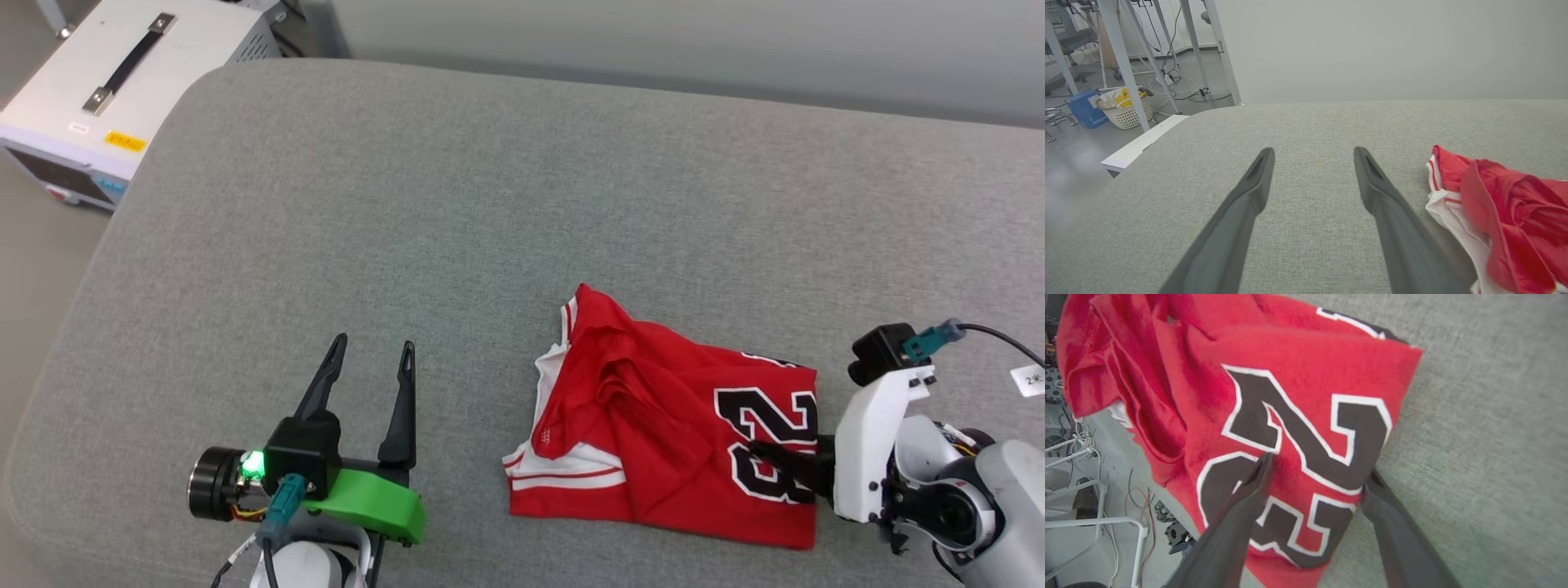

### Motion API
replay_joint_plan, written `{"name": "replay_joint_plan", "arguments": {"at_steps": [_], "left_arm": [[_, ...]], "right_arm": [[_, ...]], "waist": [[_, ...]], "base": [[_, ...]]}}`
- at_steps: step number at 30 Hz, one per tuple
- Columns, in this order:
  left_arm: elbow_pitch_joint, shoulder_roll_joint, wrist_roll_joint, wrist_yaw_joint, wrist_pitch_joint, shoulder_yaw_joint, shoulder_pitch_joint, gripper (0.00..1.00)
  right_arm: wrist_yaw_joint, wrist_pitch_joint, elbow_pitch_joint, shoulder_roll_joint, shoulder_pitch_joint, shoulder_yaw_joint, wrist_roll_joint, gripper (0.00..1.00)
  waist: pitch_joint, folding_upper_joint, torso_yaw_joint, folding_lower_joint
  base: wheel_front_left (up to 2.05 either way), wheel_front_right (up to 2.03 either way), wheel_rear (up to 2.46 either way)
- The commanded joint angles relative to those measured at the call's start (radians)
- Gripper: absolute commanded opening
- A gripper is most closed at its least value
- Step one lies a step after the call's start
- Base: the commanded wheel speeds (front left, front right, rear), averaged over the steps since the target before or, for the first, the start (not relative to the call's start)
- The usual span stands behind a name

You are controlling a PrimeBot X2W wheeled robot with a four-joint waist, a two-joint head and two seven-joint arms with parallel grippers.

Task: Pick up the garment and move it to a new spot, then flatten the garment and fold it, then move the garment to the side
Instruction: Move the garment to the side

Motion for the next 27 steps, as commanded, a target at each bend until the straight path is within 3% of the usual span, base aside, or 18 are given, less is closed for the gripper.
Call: {"name": "replay_joint_plan", "arguments": {"at_steps": [1,8,9,10,18,27], "left_arm": [[0.0,-0.006,-0.006,-0.002,-0.006,-0.005,-0.023,1.0],[0.005,-0.009,-0.015,0.007,-0.006,-0.008,-0.042,1.0],[0.004,-0.009,-0.016,0.008,-0.006,-0.007,-0.042,1.0],[0.004,-0.009,-0.016,0.01,-0.006,-0.004,-0.041,1.0],[0.005,-0.01,-0.012,0.01,-0.006,0.01,-0.023,1.0],[-0.008,-0.011,-0.01,0.015,-0.006,0.021,0.003,1.0]], "right_arm": [[-0.001,-0.012,0.025,0.013,-0.021,0.012,-0.001,1.0],[-0.001,-0.081,0.088,0.035,-0.031,0.106,0.008,1.0],[-0.001,-0.095,0.089,0.03,-0.033,0.116,0.009,0.15],[-0.001,-0.116,0.088,0.024,-0.04,0.125,0.01,0.0],[-0.001,-0.293,0.038,-0.058,-0.154,0.181,-0.056,0.0],[-0.001,-0.281,-0.073,-0.178,-0.225,0.228,-0.073,0.0]], "waist": [[0.029,0.0,0.027,0.0],[0.049,0.0,0.05,0.0],[0.048,0.0,0.05,0.0],[0.046,0.0,0.047,0.0],[0.011,0.0,-0.007,0.0],[-0.007,0.0,-0.136,0.0]], "base": [[0.0,0.0,0.0],[0.0,0.0,0.0],[0.0,0.0,0.0],[0.0,0.0,0.0],[0.0,0.0,0.0],[0.0,0.0,0.0]]}}
